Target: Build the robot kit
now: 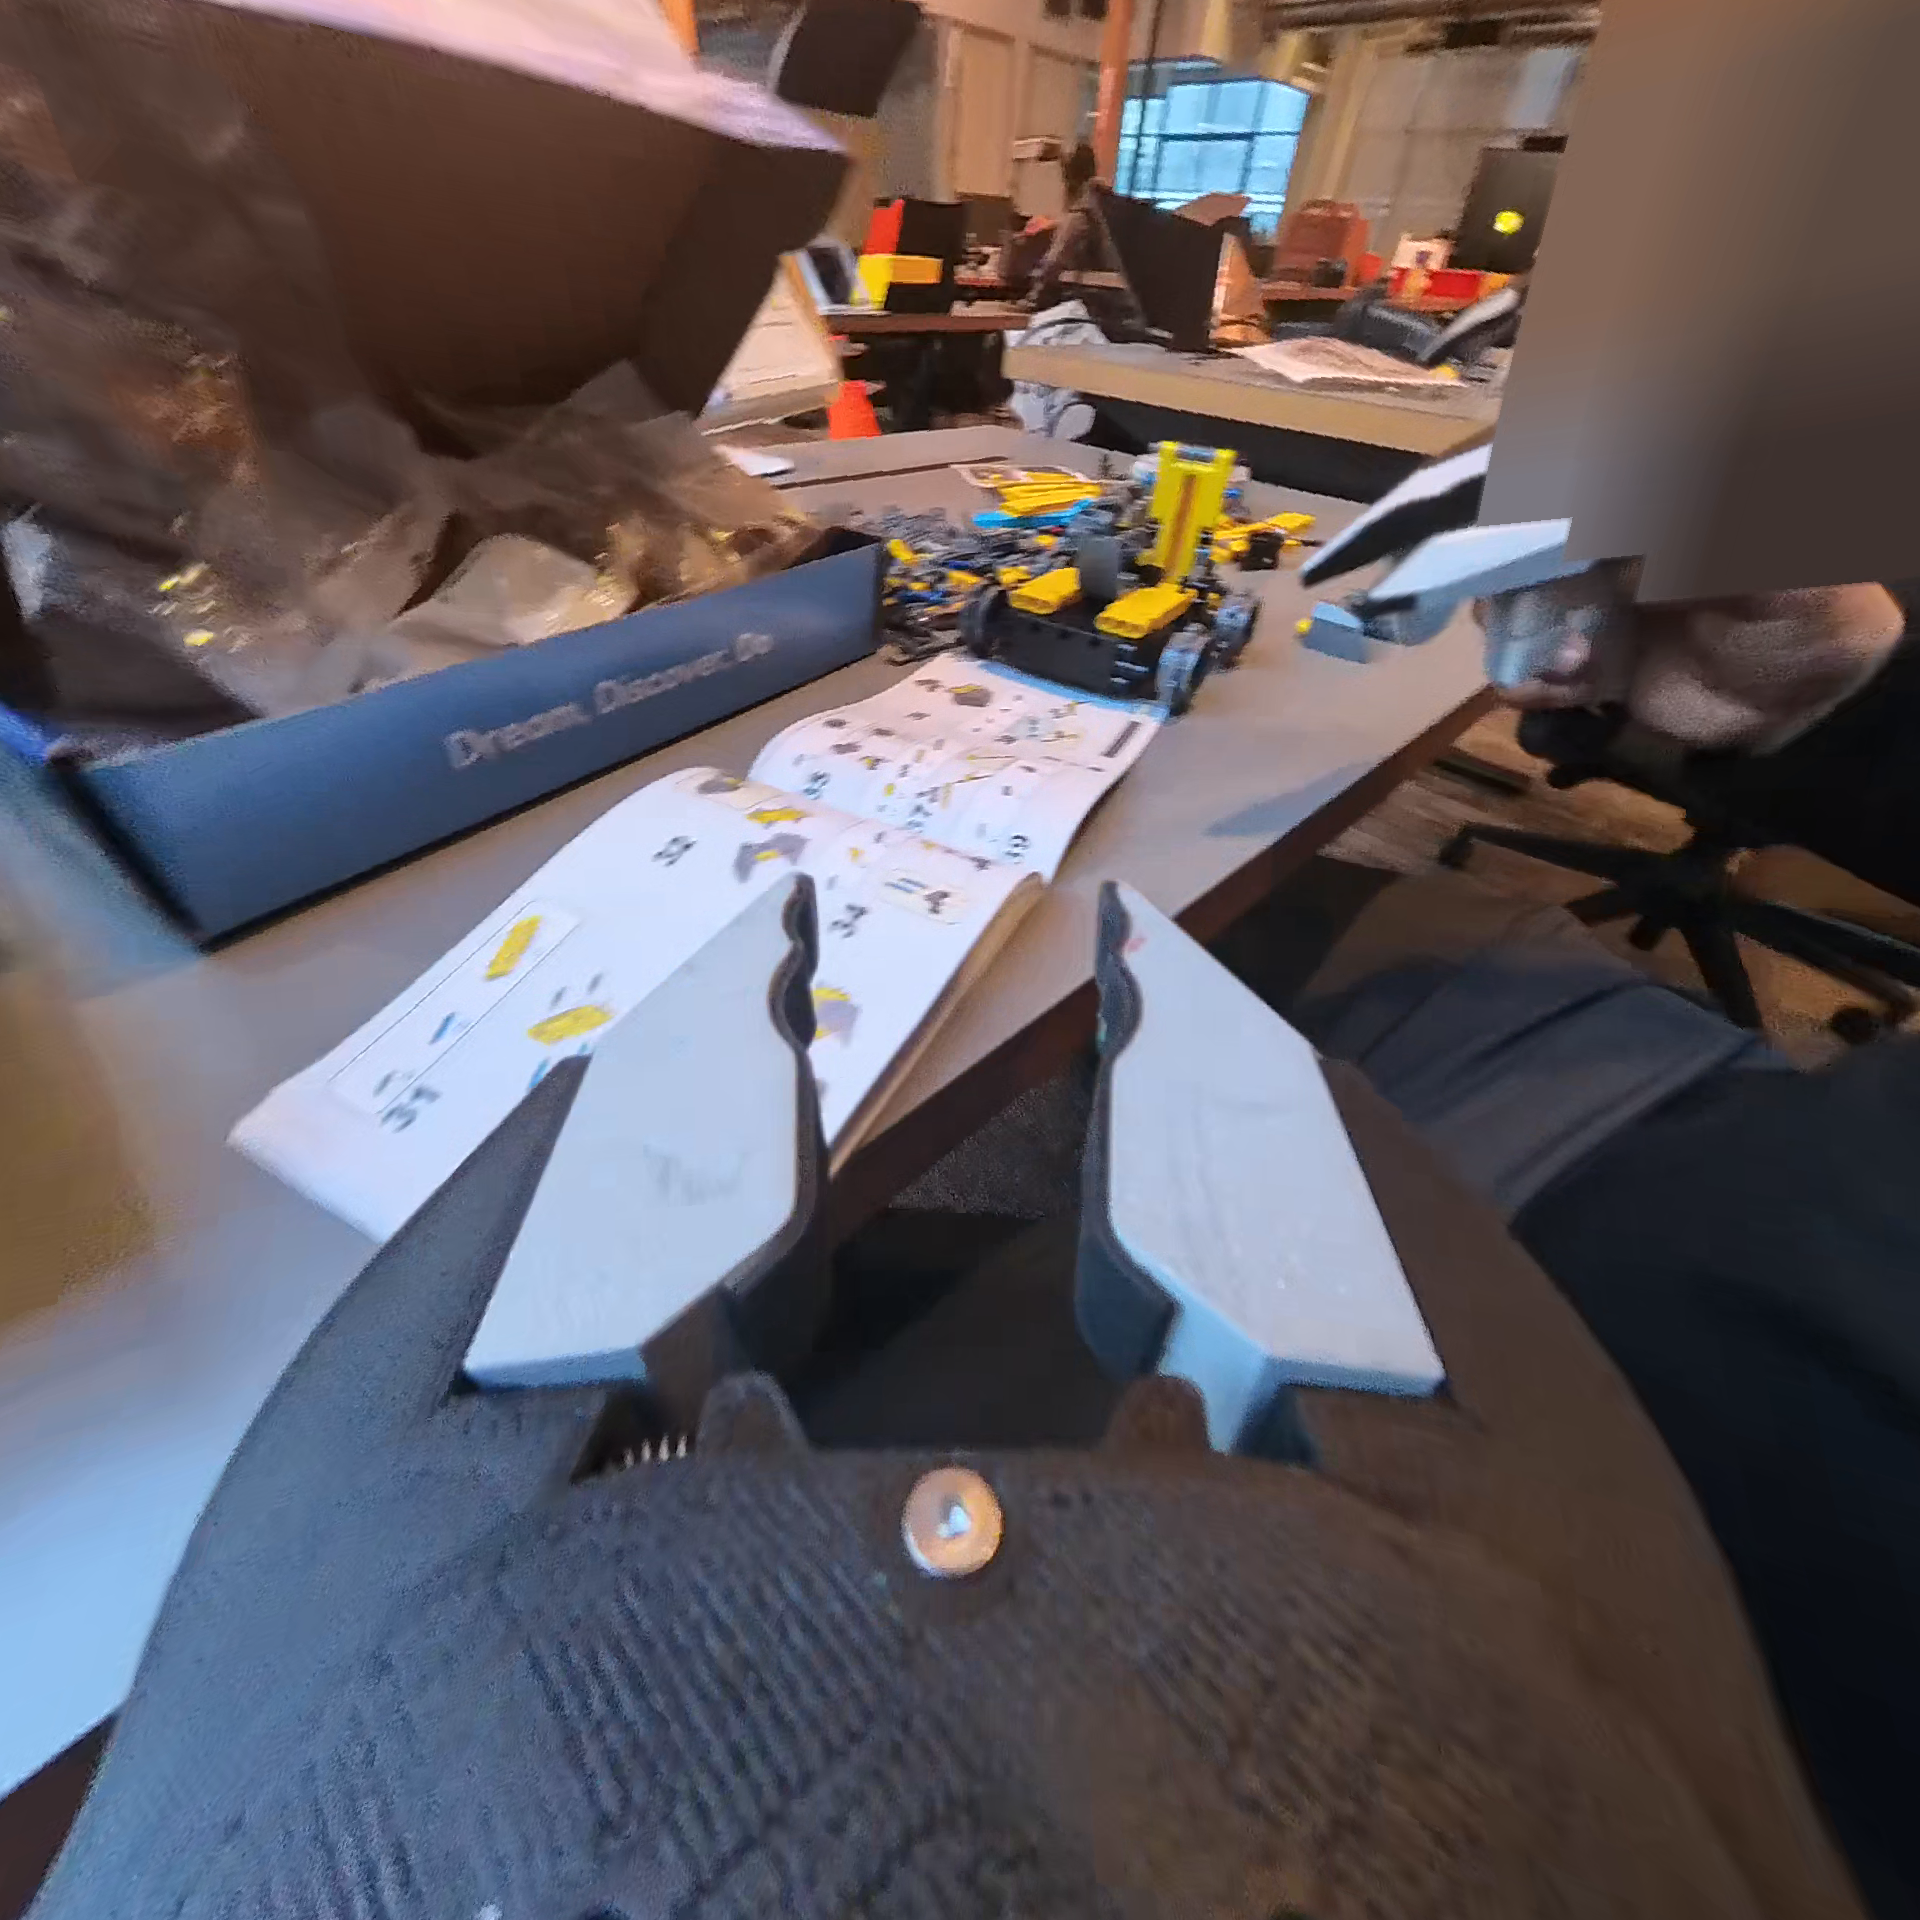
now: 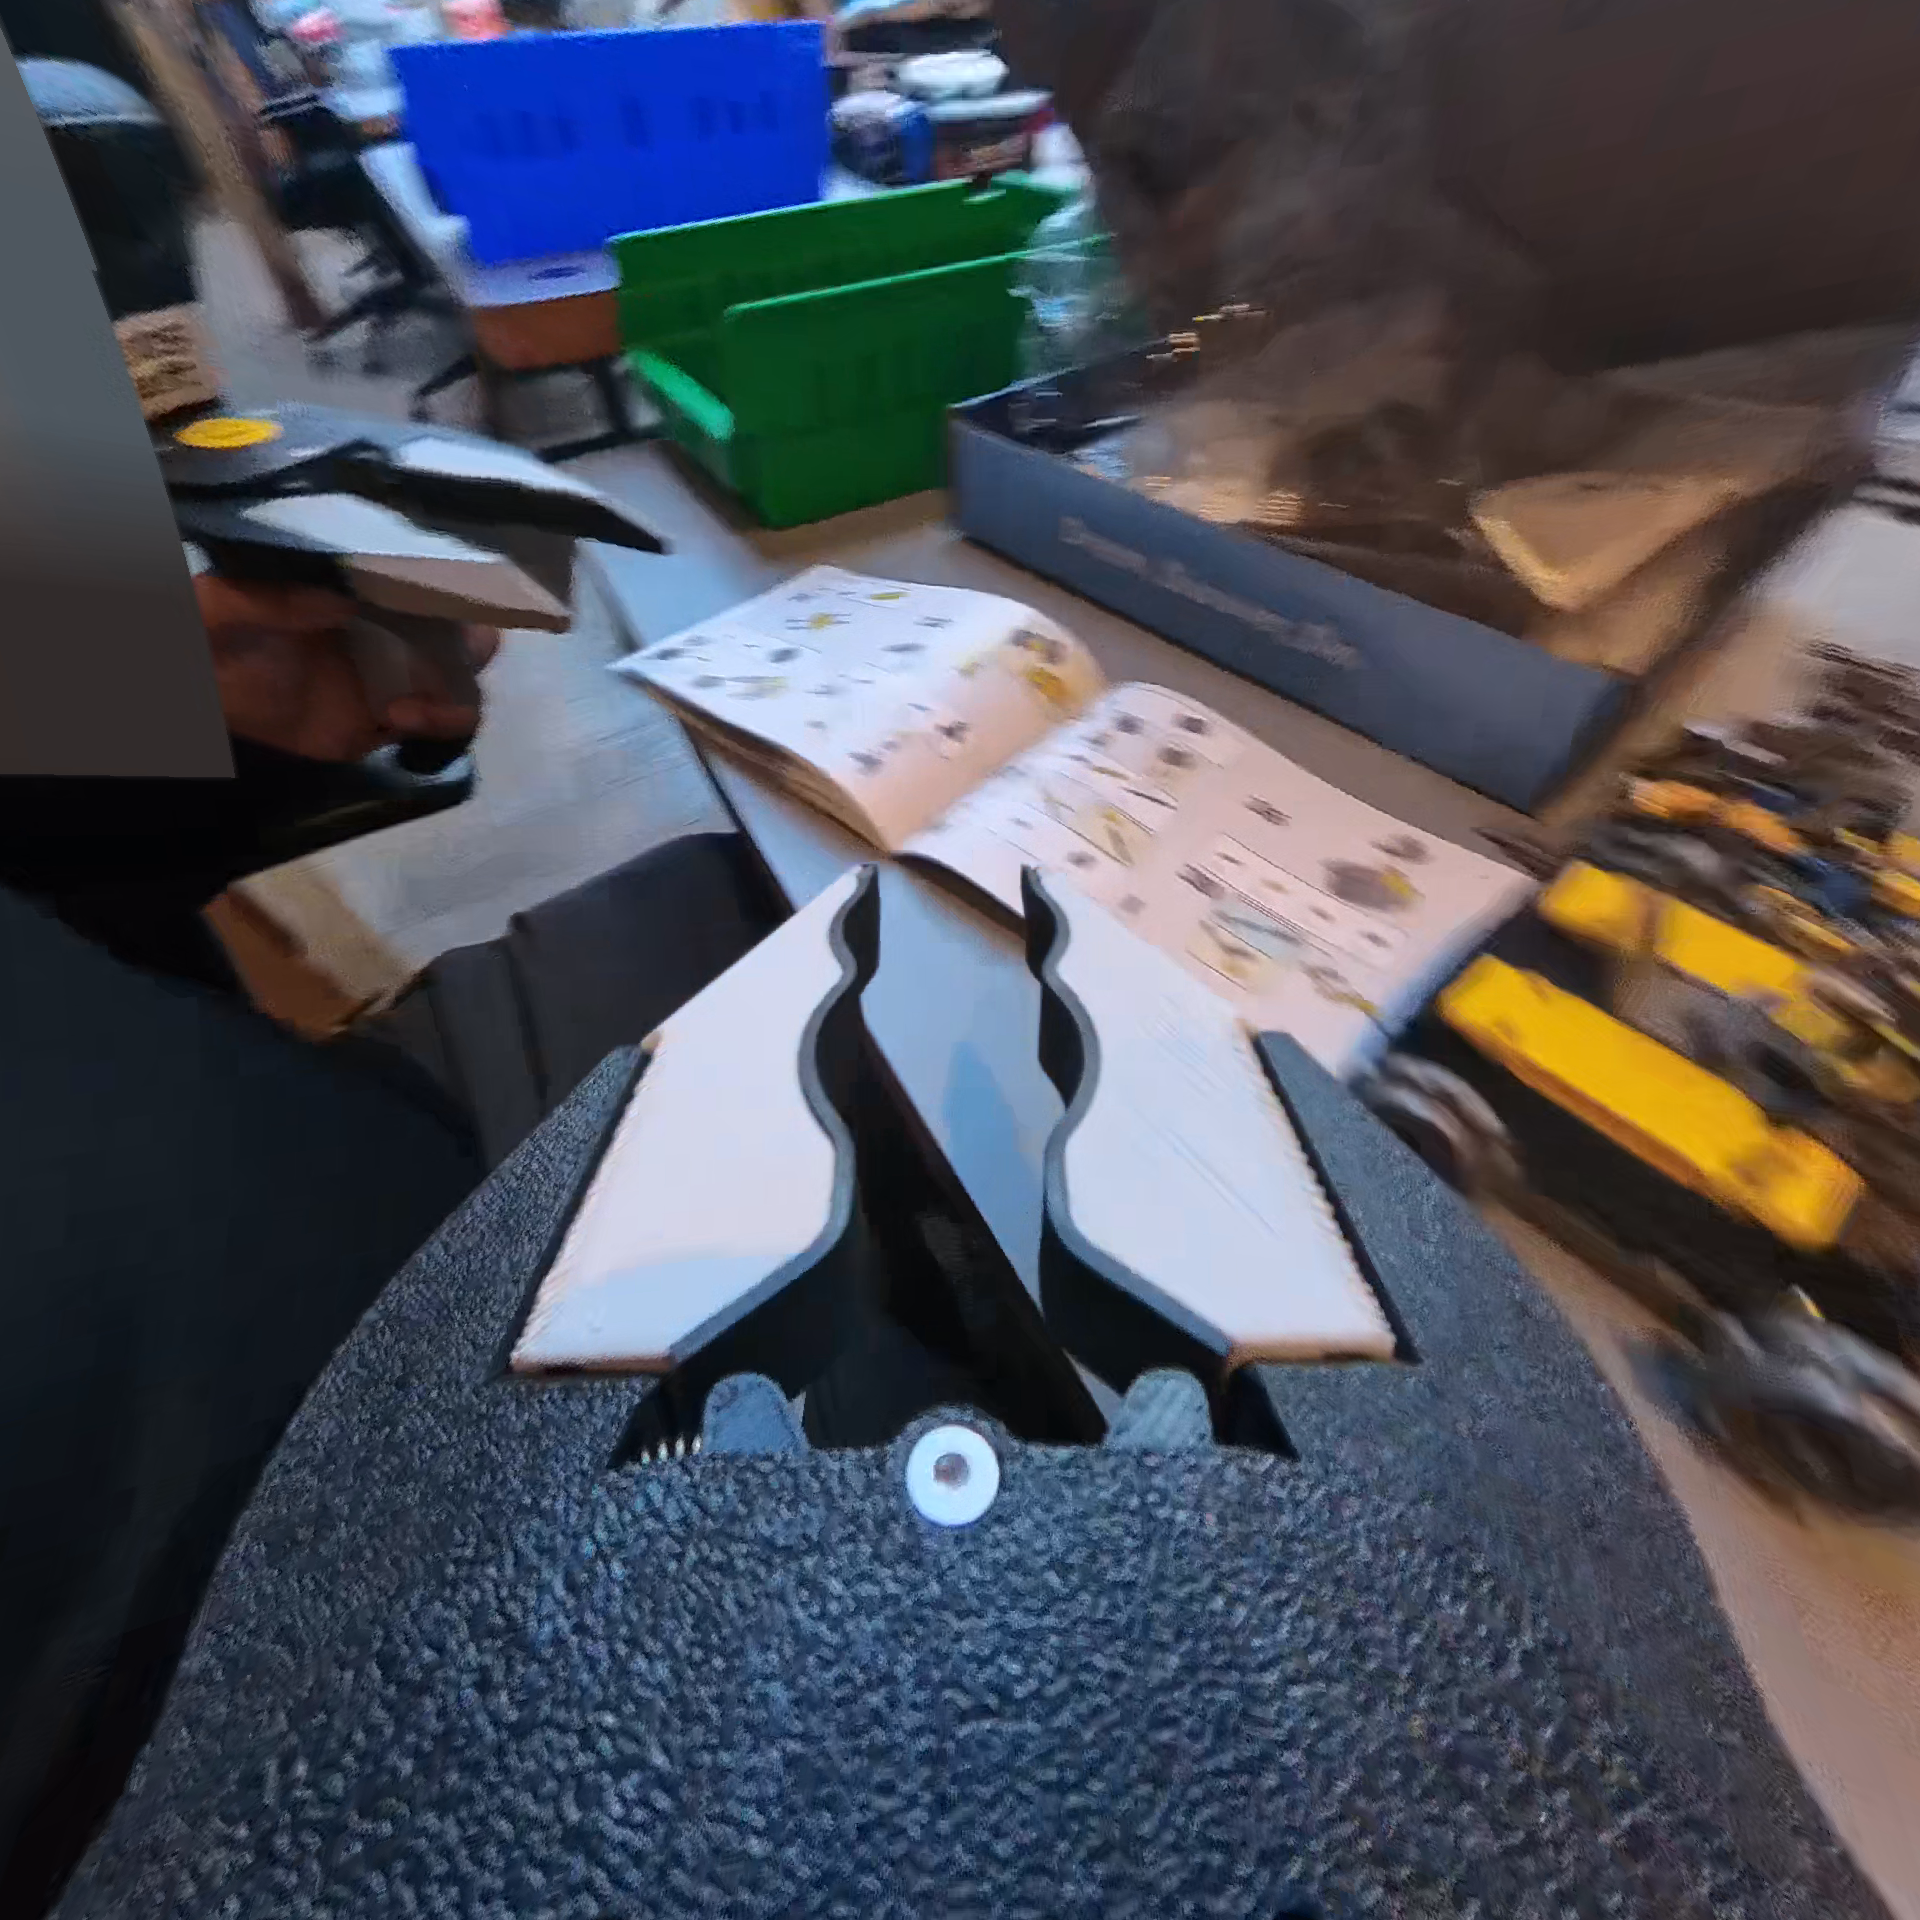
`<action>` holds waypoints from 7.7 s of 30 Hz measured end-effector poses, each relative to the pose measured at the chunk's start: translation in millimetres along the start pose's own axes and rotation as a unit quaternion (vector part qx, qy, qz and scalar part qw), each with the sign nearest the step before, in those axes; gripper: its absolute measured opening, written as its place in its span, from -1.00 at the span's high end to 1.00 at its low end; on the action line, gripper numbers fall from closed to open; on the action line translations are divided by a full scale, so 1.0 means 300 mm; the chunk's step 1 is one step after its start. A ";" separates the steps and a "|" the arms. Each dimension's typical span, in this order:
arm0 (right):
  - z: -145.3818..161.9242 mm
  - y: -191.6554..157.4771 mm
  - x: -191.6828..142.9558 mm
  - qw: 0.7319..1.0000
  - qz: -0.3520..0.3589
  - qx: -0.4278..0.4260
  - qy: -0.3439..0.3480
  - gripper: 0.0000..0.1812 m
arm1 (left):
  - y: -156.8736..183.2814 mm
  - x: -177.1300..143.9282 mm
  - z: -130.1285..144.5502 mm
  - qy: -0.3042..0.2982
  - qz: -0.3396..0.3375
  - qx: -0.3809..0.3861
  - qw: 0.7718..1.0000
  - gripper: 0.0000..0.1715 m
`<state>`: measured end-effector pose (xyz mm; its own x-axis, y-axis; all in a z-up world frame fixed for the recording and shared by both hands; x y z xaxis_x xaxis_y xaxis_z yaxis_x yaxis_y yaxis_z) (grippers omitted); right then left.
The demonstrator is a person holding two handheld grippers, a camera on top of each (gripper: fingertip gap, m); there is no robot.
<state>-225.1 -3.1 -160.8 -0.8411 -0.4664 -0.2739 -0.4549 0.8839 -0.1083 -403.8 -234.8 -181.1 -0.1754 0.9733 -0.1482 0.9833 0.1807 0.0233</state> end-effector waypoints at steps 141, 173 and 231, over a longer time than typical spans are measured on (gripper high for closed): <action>0.076 0.504 -0.704 0.941 0.081 -0.050 -0.325 0.72 | 0.566 0.338 0.046 -0.116 0.158 -0.029 0.980 0.25; 0.248 0.420 -0.472 0.907 -0.040 -0.063 -0.415 0.55 | 0.558 0.372 0.101 -0.159 0.148 -0.030 0.976 0.26; 0.234 0.653 -0.893 0.952 0.284 0.105 -0.043 0.61 | 0.493 0.414 0.076 -0.118 0.061 -0.006 0.991 0.35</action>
<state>-68.5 297.3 -175.7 -0.9032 0.0848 -0.4209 0.1419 0.9842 -0.1062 -278.9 -90.4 -218.7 -0.0370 0.9283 -0.3699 0.9955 0.0667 0.0676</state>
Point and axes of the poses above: each gripper's, where its closed fingertips meet, x out along the fingers, z out of its underside, y = z × x across the jaws, the point moved 7 cm from there along -x, back along the fingers, and after that the axes turned 11 degrees about -z, right-handed, at the moved point
